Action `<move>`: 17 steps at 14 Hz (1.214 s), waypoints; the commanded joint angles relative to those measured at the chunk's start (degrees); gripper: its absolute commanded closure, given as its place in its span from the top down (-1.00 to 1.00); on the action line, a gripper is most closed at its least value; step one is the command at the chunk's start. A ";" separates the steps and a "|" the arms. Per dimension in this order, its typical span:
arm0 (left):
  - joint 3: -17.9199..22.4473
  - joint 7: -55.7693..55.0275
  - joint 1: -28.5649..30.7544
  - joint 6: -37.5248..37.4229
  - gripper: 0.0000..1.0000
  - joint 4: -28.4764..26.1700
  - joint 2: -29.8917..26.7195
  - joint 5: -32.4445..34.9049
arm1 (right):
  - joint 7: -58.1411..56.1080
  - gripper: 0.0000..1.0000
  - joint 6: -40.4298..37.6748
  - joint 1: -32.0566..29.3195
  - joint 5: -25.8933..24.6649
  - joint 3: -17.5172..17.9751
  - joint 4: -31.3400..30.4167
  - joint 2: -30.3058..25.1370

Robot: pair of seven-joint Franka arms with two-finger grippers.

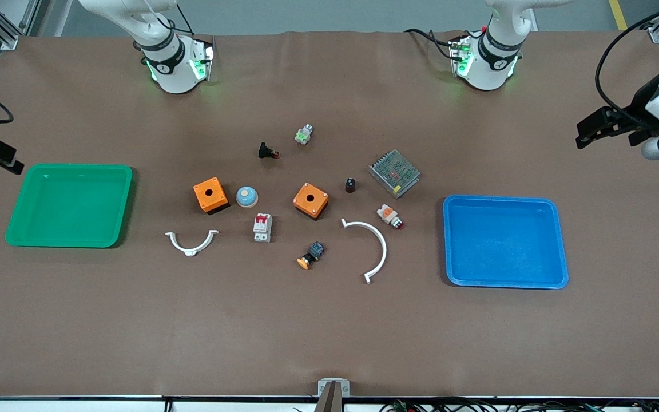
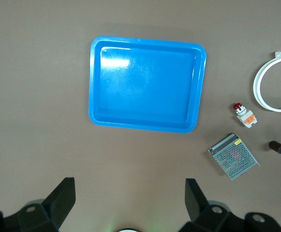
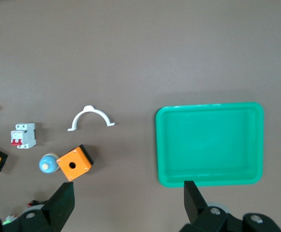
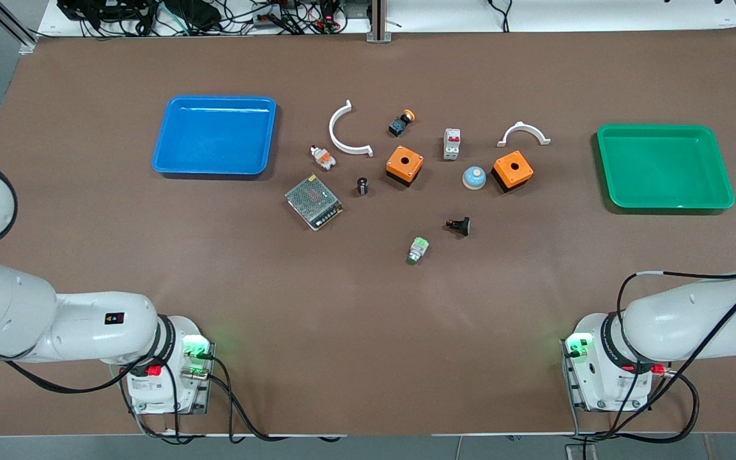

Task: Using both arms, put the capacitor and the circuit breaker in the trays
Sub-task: 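Move the right gripper toward the breaker while the left gripper reaches the capacitor, then lower the right gripper onto the breaker while the left gripper descends on the capacitor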

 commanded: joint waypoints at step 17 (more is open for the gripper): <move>-3.36 -63.71 -27.23 23.02 0.99 -1.79 26.76 -2.41 | 22.70 1.00 30.83 27.36 6.29 0.30 -10.88 20.78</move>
